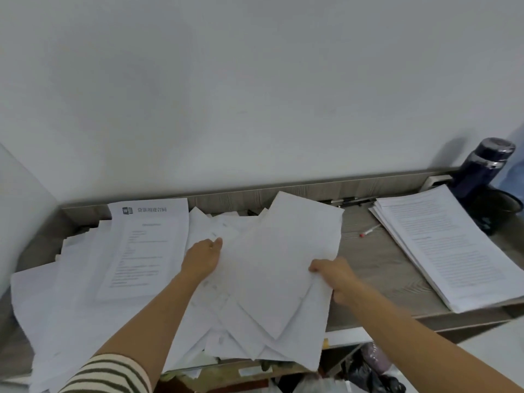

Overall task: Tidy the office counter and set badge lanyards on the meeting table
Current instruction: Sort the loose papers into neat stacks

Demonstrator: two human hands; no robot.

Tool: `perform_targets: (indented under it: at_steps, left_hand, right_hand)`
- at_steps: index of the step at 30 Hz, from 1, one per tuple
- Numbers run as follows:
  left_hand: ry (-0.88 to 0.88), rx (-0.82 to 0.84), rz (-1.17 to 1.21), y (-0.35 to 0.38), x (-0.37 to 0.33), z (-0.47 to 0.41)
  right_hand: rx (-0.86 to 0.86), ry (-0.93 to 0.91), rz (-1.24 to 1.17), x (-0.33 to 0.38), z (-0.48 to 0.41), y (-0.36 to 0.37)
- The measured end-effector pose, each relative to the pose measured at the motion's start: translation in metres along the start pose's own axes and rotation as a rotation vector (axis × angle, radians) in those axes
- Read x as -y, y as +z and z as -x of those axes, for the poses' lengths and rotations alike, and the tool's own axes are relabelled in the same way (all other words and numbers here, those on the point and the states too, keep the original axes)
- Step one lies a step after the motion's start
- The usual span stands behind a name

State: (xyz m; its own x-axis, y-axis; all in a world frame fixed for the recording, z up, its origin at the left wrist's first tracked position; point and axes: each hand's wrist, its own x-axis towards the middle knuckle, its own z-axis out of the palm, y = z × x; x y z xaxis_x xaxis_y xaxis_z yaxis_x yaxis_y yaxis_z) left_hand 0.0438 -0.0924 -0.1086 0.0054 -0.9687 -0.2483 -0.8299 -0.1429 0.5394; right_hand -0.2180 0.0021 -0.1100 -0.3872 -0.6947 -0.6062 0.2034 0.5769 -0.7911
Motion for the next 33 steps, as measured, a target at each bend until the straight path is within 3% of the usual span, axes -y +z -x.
perform_targets:
  at_steps: [6,9,11,14,17,22,27,33]
  left_hand:
    - [-0.138,0.269,0.241,0.017,-0.016,0.001]
    - [-0.136,0.194,0.181,0.021,-0.013,0.003]
    - [-0.173,0.182,0.327,0.020,-0.014,0.003]
    - [-0.273,0.398,0.620,0.017,-0.022,0.008]
    - [-0.235,0.523,0.528,0.019,-0.028,0.018]
    - [-0.084,0.451,0.815,-0.008,-0.042,0.028]
    - [0.169,0.312,1.037,-0.063,-0.062,0.044]
    - [0.328,0.190,1.061,-0.088,-0.055,0.057]
  right_hand:
    - [0.001,-0.029,-0.155,0.003,-0.006,0.013]
    - [0.043,0.008,-0.103,0.002,-0.007,0.009]
    - [0.072,0.024,-0.031,-0.002,-0.009,0.006]
    - [0.087,-0.013,0.131,-0.008,-0.011,0.005]
    - [0.130,-0.041,0.217,-0.010,-0.012,0.001]
    - [0.059,-0.227,0.006,0.000,-0.017,-0.009]
    - [0.482,-0.290,-0.033,0.049,0.006,-0.015]
    - [0.511,-0.527,0.102,0.090,0.033,-0.001]
